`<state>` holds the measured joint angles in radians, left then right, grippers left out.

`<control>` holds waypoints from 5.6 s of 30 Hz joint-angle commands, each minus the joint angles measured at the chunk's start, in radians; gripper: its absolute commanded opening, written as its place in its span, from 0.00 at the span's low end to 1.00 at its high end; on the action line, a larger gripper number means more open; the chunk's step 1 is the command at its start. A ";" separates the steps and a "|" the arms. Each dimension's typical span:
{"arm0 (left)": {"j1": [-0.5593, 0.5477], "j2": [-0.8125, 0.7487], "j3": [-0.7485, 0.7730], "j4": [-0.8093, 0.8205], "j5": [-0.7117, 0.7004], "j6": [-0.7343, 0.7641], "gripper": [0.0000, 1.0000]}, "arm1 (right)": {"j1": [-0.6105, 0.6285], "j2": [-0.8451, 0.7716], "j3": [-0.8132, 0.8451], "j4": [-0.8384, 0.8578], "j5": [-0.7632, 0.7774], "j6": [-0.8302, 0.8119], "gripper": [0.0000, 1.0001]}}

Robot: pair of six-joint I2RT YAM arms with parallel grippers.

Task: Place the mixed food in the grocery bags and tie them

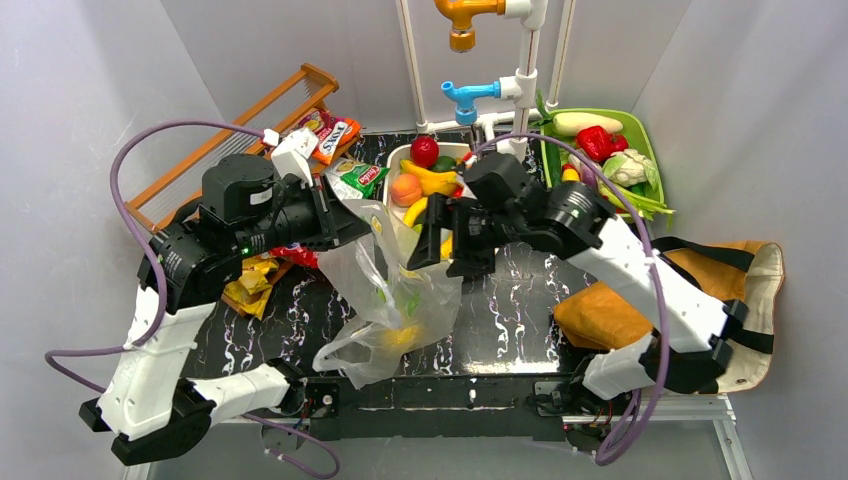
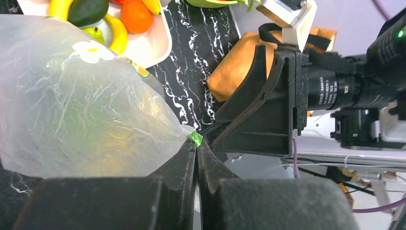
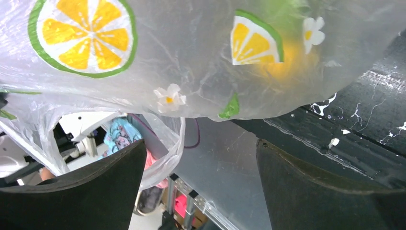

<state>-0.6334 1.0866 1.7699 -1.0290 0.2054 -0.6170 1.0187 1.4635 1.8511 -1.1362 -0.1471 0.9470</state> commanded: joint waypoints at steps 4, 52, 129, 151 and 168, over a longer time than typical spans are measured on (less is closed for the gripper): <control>0.003 0.032 0.006 0.104 -0.022 -0.141 0.00 | -0.028 -0.092 -0.157 0.204 -0.025 0.065 0.87; 0.004 0.018 0.457 -0.189 -0.158 -0.180 0.00 | -0.042 0.043 -0.127 0.087 0.168 -0.132 0.20; 0.004 -0.064 -0.317 0.099 0.157 0.515 0.00 | -0.201 0.258 0.011 0.238 -1.089 -0.518 0.13; 0.003 0.090 -0.075 -0.095 -0.452 -0.224 0.00 | -0.337 -0.086 -0.153 0.280 -0.476 -0.258 0.51; 0.003 0.153 -0.045 -0.021 -0.426 -0.216 0.00 | -0.052 -0.015 -0.220 0.239 -0.164 -0.336 0.51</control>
<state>-0.6312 1.2446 1.6951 -1.0657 -0.2268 -0.8383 0.9707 1.4651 1.5982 -0.8429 -0.4816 0.6296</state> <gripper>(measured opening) 0.010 0.506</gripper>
